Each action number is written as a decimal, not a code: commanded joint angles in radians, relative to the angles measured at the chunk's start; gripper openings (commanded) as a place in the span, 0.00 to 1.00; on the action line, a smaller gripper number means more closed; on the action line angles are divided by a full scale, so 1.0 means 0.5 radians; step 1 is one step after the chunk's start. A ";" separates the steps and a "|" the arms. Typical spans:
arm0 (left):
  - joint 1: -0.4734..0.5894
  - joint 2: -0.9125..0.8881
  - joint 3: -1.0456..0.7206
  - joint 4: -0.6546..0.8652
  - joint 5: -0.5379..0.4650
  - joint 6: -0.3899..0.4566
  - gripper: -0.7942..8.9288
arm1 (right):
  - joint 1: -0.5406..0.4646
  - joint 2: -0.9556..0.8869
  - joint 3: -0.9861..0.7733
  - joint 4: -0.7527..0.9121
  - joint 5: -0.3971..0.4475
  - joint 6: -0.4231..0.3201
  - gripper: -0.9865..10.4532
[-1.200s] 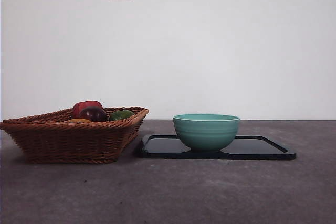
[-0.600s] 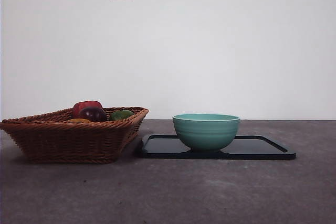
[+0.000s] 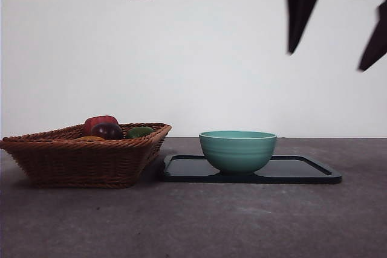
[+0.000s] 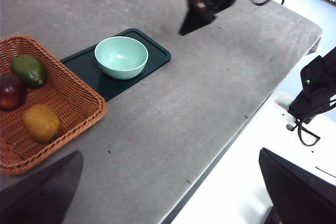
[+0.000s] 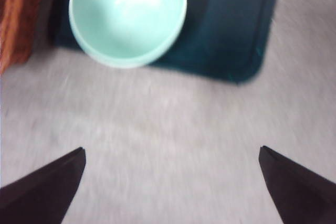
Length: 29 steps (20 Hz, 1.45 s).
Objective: Pick up the wifruite, put it on the bowl, pick up the plate, put it on desk
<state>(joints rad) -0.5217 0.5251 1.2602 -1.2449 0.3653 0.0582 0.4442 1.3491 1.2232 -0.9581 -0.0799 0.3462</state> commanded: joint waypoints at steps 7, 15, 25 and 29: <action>-0.010 0.007 0.025 0.022 0.005 -0.013 0.69 | -0.035 0.829 0.560 0.048 -0.019 -0.037 0.60; -0.010 0.007 0.025 0.022 0.005 -0.013 0.69 | -0.084 1.200 0.669 0.204 -0.016 -0.034 0.54; -0.010 0.007 0.025 0.023 0.005 -0.013 0.69 | -0.085 1.322 0.669 0.268 0.011 -0.041 0.12; -0.010 0.007 0.025 0.023 0.005 -0.013 0.69 | -0.086 1.317 0.670 0.271 0.011 -0.043 0.09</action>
<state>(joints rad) -0.5217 0.5251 1.2602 -1.2446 0.3653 0.0582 0.3973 1.9865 1.5387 -0.8227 -0.0784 0.3370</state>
